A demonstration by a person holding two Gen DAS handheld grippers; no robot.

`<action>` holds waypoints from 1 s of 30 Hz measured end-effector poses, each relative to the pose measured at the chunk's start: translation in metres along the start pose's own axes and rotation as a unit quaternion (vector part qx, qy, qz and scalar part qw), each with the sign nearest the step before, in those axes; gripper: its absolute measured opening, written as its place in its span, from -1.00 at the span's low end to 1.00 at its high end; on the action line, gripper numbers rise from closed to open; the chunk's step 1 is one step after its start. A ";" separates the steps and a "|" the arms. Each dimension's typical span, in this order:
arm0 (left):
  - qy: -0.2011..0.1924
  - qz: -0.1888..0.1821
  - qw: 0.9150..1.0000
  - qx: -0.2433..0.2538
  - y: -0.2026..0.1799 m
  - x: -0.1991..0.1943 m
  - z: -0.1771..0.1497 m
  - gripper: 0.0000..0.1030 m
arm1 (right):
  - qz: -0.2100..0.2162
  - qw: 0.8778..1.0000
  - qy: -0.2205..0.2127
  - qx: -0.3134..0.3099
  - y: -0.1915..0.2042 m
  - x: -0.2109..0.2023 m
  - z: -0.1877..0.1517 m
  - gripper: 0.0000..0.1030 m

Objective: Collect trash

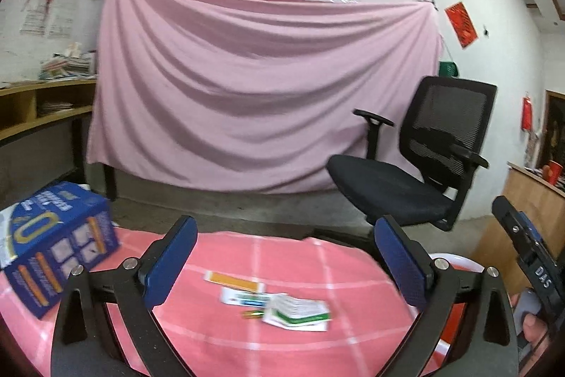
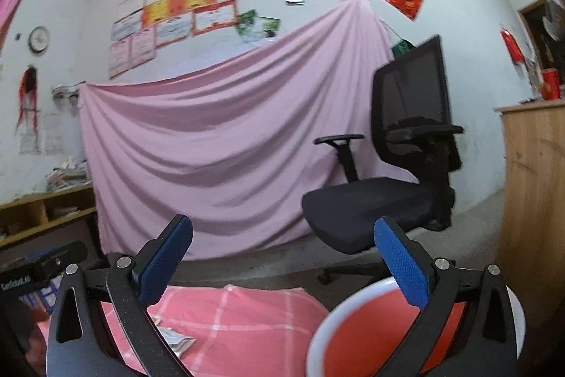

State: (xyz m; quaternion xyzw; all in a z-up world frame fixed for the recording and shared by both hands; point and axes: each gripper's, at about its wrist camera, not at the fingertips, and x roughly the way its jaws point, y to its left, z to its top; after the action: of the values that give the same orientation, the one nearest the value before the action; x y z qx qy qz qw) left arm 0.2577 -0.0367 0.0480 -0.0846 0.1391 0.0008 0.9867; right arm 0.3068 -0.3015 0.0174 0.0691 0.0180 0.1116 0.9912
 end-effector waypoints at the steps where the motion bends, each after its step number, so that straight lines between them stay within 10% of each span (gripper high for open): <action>1: -0.004 0.007 1.000 0.000 0.006 -0.003 -0.002 0.92 | 0.007 1.000 -0.003 -0.004 0.005 0.000 0.000 1.00; 19: -0.014 0.117 0.993 0.000 0.088 -0.023 -0.039 0.92 | 0.094 0.990 0.052 -0.089 0.078 0.029 -0.031 1.00; 30: 0.059 0.140 0.988 -0.008 0.108 0.002 -0.044 0.92 | 0.145 0.951 0.243 -0.123 0.101 0.086 -0.072 1.00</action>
State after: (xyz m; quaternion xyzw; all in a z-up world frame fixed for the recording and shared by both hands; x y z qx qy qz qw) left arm 0.2445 0.0626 -0.0122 -0.0722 0.2076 0.1355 0.9661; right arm 0.3652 -0.1750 -0.0414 -0.0805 0.2347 0.2693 0.9306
